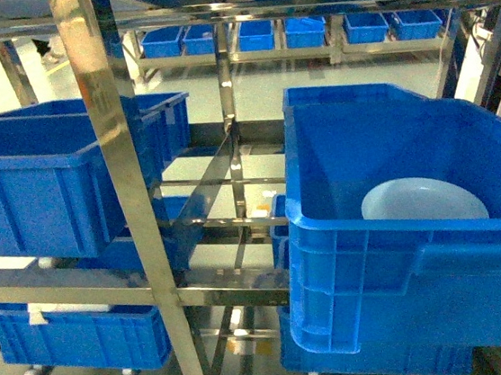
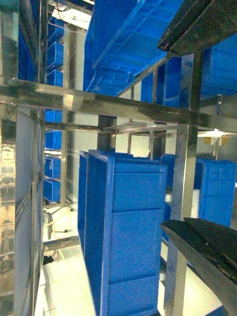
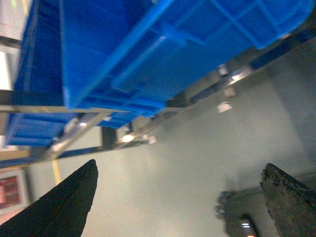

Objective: Place blue tray on left shelf second layer neatly

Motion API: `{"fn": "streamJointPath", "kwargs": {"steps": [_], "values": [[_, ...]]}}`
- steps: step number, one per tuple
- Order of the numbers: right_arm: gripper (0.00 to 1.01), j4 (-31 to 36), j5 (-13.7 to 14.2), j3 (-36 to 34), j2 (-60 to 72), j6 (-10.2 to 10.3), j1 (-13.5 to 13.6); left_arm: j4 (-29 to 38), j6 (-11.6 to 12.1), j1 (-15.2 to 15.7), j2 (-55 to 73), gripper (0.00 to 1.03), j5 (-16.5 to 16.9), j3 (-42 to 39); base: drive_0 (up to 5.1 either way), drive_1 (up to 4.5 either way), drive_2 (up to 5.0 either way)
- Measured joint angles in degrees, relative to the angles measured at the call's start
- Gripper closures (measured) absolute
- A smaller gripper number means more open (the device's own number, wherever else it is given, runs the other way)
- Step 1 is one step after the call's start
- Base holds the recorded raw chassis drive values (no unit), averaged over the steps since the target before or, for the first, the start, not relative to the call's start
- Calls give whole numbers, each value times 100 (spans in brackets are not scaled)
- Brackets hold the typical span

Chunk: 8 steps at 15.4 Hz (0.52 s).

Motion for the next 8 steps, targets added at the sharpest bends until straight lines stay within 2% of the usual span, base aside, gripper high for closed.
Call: {"fn": "streamJointPath", "kwargs": {"steps": [1,2,3,4,5,6,7,8], "values": [[3,-98,37,-52,-90,-232,-22,0,2,0,0,5,-2,0,0,0,0],[3,-125,44,-107,-138,-566,-24,-2,0,0,0,5,-2,0,0,0,0],[3,-103,44,-114,-140,-671,-22,-2,0,0,0,5,0,0,0,0,0],[4,304,136,-212,-199,-846,31,-2,2,0,0,5,2,0,0,0,0],[7,1154,452,-468,-280,-1204,136,0,2,0,0,5,7,0,0,0,0],[9,1517,623,-603,-343,-1362,197,9,0,0,0,5,7,0,0,0,0],[13,2157,909,-846,-514,-1668,302,13,2,-2,0,5,0,0,0,0,0],[15,2350,1019,-949,-592,-1816,343,13,0,-4,0,5,11,0,0,0,0]]}}
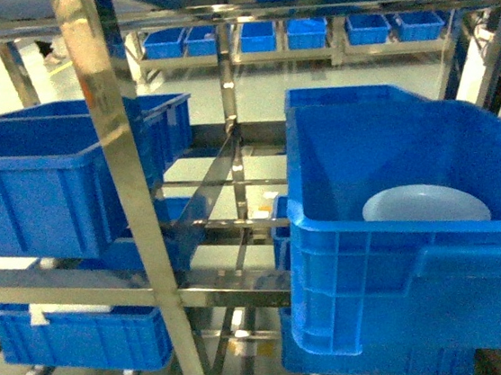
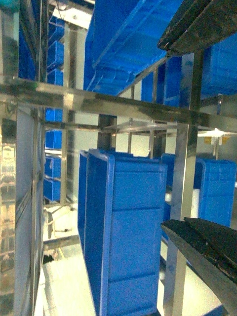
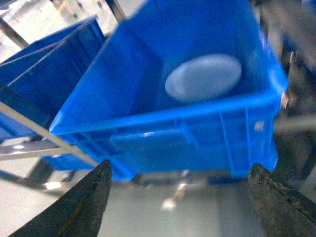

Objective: Place blue tray on left shelf second layer neatly

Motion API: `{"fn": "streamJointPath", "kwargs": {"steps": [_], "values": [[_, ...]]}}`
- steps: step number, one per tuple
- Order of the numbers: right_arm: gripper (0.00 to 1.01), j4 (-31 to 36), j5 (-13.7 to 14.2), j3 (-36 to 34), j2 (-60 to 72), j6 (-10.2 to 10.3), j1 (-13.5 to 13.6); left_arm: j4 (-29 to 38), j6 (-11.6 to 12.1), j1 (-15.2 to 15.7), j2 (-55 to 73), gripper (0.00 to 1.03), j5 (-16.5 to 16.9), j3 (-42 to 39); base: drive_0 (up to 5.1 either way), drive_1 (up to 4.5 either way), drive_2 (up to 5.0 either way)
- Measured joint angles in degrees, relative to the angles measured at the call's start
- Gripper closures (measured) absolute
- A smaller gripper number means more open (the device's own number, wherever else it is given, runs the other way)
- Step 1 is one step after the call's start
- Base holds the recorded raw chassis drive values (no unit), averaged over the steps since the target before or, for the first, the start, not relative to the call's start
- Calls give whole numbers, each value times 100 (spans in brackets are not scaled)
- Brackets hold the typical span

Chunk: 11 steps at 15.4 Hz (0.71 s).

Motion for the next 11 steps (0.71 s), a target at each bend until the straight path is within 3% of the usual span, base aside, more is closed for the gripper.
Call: {"fn": "streamJointPath", "kwargs": {"steps": [1,2,3,4,5,6,7,11], "values": [[26,1322,514,-669,-457,-822,190,-17,2,24,0,5,-24,0,0,0,0],[40,2413,1340,-1121,-743,-1517,540,-20,2,17,0,5,-24,0,0,0,0],[53,2833,1438,-1145,-927,-1832,688,-15,2,9,0,5,-9,0,0,0,0],[66,2695,1456,-1145,-1176,-2000,680,-13,2,9,0,5,-13,0,0,0,0],[81,2516,1504,-1193,-1353,-2065,678,-13,0,9,0,5,-13,0,0,0,0],[94,2745,1502,-1368,-1445,-2092,680,-13,0,9,0,5,-13,0,0,0,0],[99,2511,1510,-1384,-1547,-2149,680,-15,2,9,0,5,-11,0,0,0,0],[99,1766,1512,-1384,-2371,-2166,680,-13,0,9,0,5,-11,0,0,0,0]]}}
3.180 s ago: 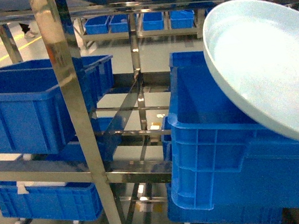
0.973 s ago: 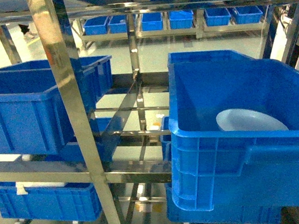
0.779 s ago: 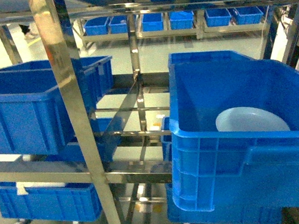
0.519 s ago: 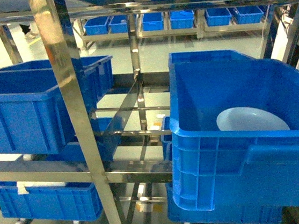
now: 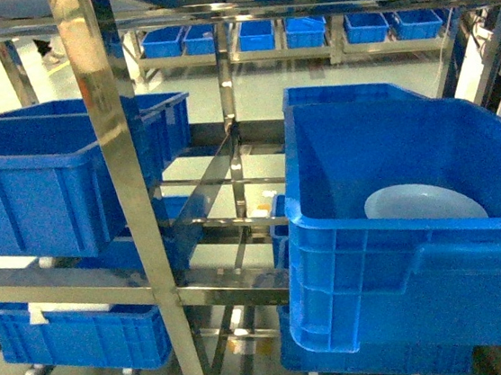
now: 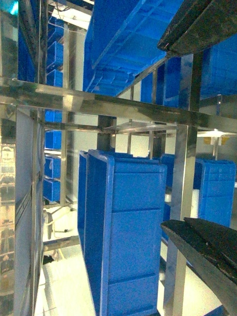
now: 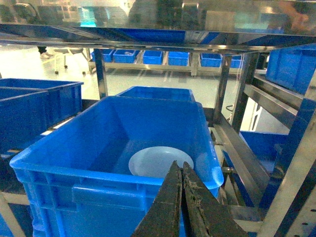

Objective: Place blue tray on left shelf second layer neatly

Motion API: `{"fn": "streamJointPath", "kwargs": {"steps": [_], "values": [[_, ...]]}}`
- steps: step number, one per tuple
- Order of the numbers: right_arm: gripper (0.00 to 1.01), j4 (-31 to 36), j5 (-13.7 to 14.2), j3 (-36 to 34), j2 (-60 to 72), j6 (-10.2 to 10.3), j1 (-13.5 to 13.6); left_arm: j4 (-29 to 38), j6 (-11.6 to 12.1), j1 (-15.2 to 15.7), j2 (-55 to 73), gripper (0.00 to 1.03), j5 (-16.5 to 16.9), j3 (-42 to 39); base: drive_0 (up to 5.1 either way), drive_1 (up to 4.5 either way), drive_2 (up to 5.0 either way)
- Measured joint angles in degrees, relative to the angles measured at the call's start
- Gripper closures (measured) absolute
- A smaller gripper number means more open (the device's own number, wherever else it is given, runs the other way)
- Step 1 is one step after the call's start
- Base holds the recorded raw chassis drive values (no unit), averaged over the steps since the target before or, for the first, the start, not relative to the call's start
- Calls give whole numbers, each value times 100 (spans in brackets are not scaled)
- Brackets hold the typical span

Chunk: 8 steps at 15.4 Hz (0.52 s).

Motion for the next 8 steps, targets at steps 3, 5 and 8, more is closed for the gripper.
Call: {"fn": "streamJointPath", "kwargs": {"steps": [3,5,8], "values": [[99,-391,0,0,-407,0,0,0,2,0,0,5,-2,0,0,0,0],[99,-614,0,0,-636,0,0,0,2,0,0,5,-2,0,0,0,0],[99,-1768,2,4,-1698,0,0,0,2,0,0,5,-9,0,0,0,0]]}}
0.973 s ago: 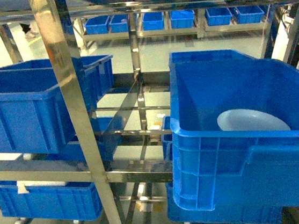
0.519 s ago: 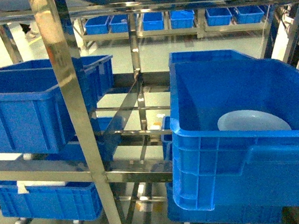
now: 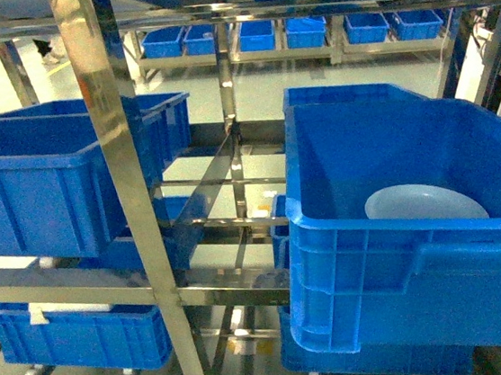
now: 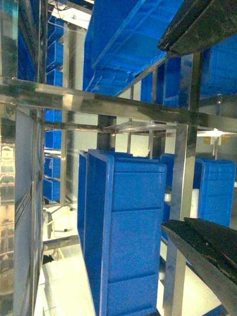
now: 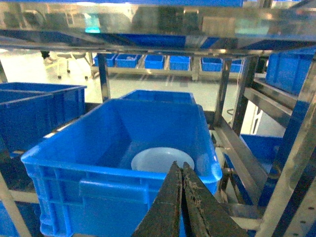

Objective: Place blue tray on left shelf second layer neatly

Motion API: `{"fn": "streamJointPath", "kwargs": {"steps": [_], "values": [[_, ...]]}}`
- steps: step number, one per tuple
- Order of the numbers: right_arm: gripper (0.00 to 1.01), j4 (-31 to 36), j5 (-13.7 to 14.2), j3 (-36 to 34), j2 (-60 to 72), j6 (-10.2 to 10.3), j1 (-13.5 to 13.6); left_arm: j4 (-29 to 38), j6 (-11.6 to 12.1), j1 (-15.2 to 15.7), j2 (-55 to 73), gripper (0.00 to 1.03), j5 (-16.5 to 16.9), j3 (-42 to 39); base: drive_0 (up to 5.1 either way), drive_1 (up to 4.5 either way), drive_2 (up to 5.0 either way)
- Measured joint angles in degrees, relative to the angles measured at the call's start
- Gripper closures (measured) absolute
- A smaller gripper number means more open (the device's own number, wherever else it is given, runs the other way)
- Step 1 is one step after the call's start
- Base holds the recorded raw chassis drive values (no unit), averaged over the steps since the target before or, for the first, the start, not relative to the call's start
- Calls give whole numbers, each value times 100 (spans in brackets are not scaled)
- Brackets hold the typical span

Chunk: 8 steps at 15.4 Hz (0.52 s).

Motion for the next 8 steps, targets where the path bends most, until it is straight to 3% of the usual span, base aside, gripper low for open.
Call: {"fn": "streamJointPath", "kwargs": {"steps": [3,8], "values": [[97,9,4,-2,-31,-2,0,4,-2,0,0,5,2,0,0,0,0],[30,-9,2,-2,-31,-2,0,2,0,0,0,5,7,0,0,0,0]]}}
